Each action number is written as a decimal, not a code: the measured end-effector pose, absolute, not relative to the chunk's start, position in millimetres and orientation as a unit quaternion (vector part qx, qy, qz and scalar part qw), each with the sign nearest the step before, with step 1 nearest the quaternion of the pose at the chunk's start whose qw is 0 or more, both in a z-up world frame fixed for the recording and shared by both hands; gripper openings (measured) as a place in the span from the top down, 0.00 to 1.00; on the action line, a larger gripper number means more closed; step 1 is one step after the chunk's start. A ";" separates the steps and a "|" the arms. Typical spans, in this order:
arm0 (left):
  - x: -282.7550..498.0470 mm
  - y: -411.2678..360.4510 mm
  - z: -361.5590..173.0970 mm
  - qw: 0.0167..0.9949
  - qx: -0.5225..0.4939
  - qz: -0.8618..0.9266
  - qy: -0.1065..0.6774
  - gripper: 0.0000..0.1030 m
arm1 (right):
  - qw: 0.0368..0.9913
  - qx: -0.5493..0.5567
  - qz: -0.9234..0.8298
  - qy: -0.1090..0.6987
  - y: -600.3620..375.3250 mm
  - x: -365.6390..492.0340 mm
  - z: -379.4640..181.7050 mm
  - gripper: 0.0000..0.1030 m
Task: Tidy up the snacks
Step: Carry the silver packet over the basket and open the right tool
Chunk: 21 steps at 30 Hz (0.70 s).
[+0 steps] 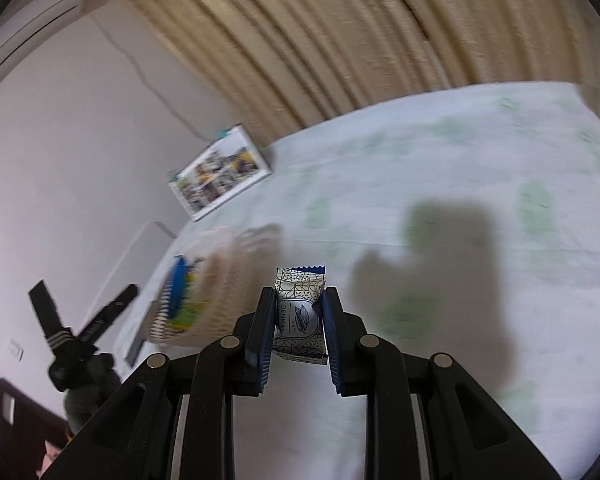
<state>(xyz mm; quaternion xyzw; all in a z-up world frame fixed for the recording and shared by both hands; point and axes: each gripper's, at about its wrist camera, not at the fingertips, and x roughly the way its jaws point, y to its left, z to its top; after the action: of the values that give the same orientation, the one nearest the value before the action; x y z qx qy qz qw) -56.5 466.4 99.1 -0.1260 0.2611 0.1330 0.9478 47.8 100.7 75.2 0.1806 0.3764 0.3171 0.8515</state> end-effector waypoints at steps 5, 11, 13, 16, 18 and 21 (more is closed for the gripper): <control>-64.6 468.9 98.0 0.950 -0.120 0.128 0.258 0.33 | 0.839 0.174 0.356 0.372 139.4 40.0 88.3 0.79; -72.7 474.6 95.9 0.951 -0.123 0.121 0.257 0.33 | 0.827 0.158 0.385 0.377 187.7 35.7 92.1 0.79; -75.0 476.0 94.1 0.951 -0.126 0.118 0.258 0.33 | 0.825 0.150 0.391 0.379 202.2 34.3 92.3 0.79; -78.1 478.5 92.3 0.950 -0.128 0.117 0.258 0.33 | 0.823 0.131 0.400 0.381 227.4 31.1 91.6 0.79; -80.5 480.4 91.7 0.950 -0.132 0.117 0.257 0.33 | 0.823 0.117 0.403 0.382 244.5 30.0 90.4 0.78; -83.0 482.9 91.8 0.950 -0.138 0.116 0.255 0.33 | 0.827 0.103 0.401 0.382 259.4 29.9 87.7 0.75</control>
<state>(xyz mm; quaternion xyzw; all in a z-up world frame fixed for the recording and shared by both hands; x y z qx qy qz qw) -83.0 482.9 91.8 -0.1379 0.2551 0.1165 0.9499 29.9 259.4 87.7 0.1032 0.3817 0.4007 0.8265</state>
